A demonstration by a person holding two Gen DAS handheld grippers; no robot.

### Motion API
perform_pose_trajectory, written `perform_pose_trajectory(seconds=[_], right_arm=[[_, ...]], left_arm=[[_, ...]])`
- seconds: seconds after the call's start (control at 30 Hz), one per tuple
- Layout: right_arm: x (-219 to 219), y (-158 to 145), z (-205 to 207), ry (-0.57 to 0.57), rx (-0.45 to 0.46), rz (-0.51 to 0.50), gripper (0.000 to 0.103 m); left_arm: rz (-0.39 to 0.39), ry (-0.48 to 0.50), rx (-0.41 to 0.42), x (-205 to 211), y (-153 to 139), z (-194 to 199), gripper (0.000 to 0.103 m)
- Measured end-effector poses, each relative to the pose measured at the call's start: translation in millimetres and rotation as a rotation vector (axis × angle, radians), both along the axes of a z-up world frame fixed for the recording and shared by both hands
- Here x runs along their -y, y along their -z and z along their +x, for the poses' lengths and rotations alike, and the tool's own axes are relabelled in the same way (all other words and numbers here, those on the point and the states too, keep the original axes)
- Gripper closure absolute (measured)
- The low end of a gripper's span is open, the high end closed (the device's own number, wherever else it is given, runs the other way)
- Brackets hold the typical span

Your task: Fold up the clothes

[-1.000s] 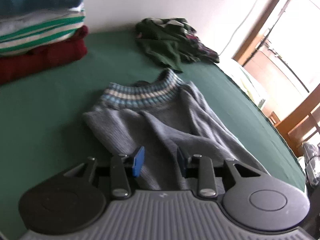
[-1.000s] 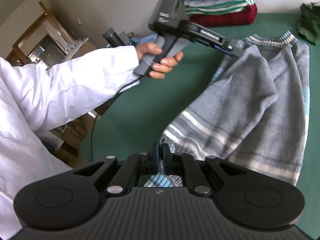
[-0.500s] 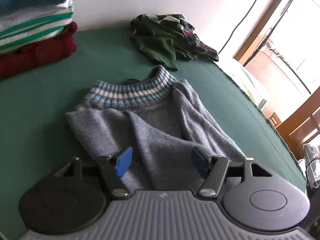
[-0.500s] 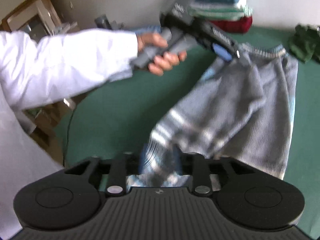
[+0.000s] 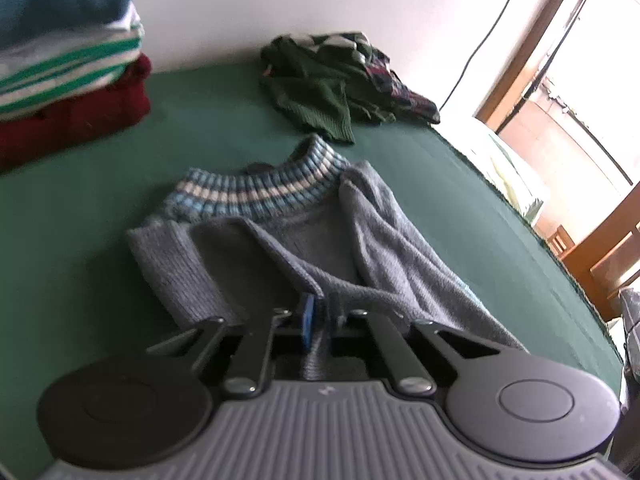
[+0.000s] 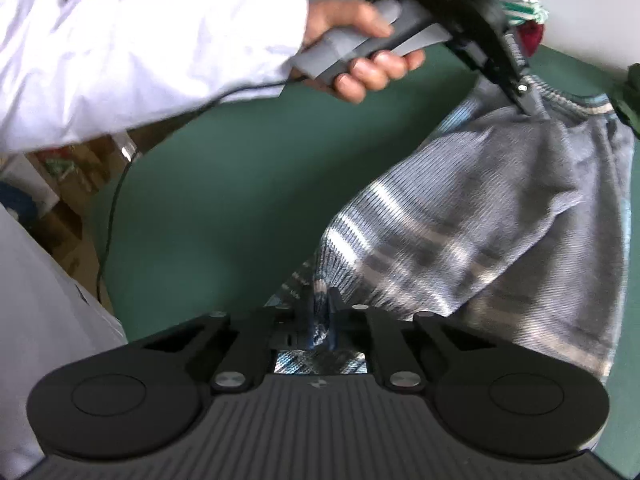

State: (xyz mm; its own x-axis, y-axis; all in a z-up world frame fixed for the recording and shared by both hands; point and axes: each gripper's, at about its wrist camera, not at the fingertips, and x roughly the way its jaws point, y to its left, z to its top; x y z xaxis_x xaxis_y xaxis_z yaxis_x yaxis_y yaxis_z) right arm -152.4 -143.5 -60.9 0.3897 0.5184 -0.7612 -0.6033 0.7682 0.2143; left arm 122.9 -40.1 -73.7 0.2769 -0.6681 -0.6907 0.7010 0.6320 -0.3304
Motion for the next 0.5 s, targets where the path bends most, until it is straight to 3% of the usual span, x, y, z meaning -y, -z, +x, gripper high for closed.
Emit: perform_pose_trajectory(seconds=[0.2,0.5], right_arm=[[14,-38,-5,-0.067,0.006,0.081,0.096],[9,5,3,-0.058,-0.101,-0.007,0.094]], left_arm=[[-0.046,-0.006,0.078,-16,-26,-12,0.103],[0.072,-0.001,0.070,-22,-1,-22,0.103]])
